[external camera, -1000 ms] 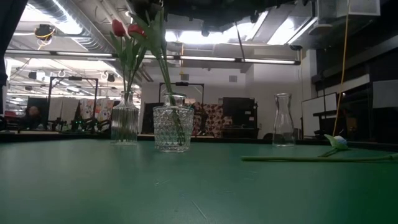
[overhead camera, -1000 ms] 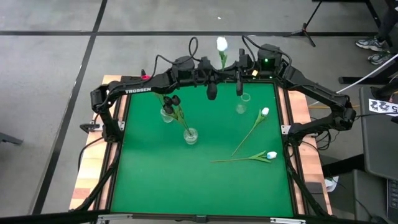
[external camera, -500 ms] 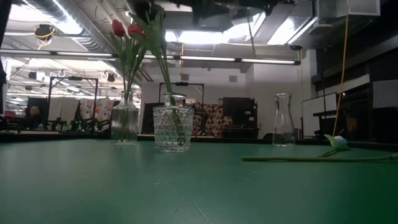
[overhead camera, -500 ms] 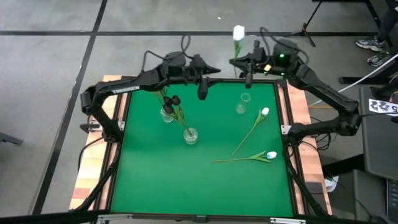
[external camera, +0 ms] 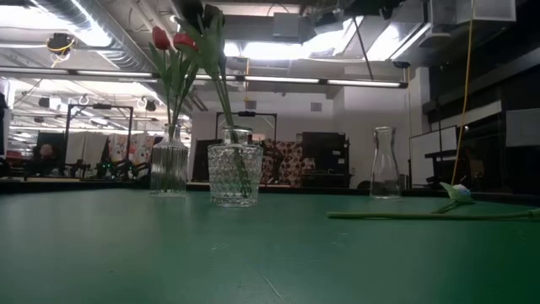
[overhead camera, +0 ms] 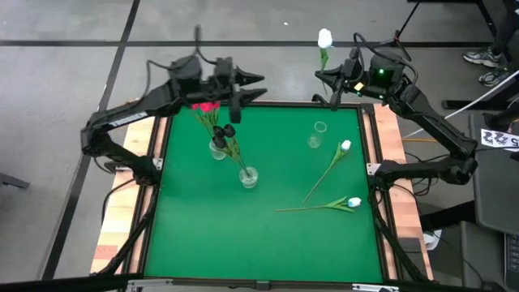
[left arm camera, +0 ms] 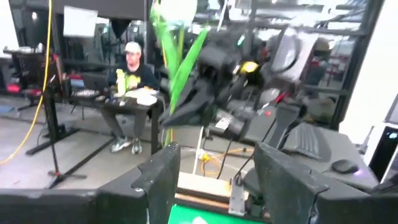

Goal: Sort flowers into vase by color
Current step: Put the top white tulip into the top right transparent vase

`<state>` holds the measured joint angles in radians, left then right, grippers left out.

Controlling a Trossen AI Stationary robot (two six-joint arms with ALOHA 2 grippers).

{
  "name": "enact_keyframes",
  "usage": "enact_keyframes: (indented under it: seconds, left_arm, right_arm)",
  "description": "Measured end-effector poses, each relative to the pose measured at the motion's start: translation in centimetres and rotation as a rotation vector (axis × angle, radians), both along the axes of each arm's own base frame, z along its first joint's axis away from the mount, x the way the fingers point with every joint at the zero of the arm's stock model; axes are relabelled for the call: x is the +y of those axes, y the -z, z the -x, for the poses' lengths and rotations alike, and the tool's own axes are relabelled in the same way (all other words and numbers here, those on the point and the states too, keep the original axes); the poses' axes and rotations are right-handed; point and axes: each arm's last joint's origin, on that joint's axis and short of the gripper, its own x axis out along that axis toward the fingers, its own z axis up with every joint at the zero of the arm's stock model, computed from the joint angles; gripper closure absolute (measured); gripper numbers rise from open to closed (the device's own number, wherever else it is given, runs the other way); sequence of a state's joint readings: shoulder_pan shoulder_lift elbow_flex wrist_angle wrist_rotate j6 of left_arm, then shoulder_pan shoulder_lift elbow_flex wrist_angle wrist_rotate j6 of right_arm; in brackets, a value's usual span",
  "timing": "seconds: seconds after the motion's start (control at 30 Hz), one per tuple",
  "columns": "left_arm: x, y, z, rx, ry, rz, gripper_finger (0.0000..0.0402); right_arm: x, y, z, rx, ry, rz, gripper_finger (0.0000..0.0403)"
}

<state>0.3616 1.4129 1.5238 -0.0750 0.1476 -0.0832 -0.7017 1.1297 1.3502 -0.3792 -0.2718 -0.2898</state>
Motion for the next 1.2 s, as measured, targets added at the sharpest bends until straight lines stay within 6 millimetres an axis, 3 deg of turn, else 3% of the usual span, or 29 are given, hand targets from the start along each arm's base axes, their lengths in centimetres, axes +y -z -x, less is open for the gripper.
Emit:
enact_keyframes:
  seconds: [0.17,0.37,0.5,0.63,0.87,1.2]
  left_arm:
    - [-1.3,-2.4,3.5,-0.051,0.0,-0.027,0.0211]
    - [-3.0,-4.6,8.3,-0.093,-0.009,-0.058,0.0219]
    - [-4.0,-5.6,11.2,-0.104,-0.047,-0.11,0.0219]
    - [-4.7,-6.4,13.6,-0.138,-0.115,-0.132,0.022]
    - [-5.3,-6.7,15.3,-0.142,-0.161,-0.146,0.022]
    - [-5.0,-5.8,15.1,-0.058,-0.193,-0.122,0.022]
  right_arm:
    - [0.0,0.6,0.0,0.039,-0.01,0.003,0.0402]
    - [-0.2,3.4,0.7,0.097,0.057,-0.045,0.0402]
    - [0.6,4.3,1.8,-0.023,0.067,-0.014,0.0402]
    - [1.4,6.6,2.7,-0.091,0.08,-0.053,0.0402]
    - [2.8,9.8,4.2,-0.248,0.095,-0.12,0.0402]
    - [2.8,12.4,4.1,-0.303,0.088,-0.2,0.0401]
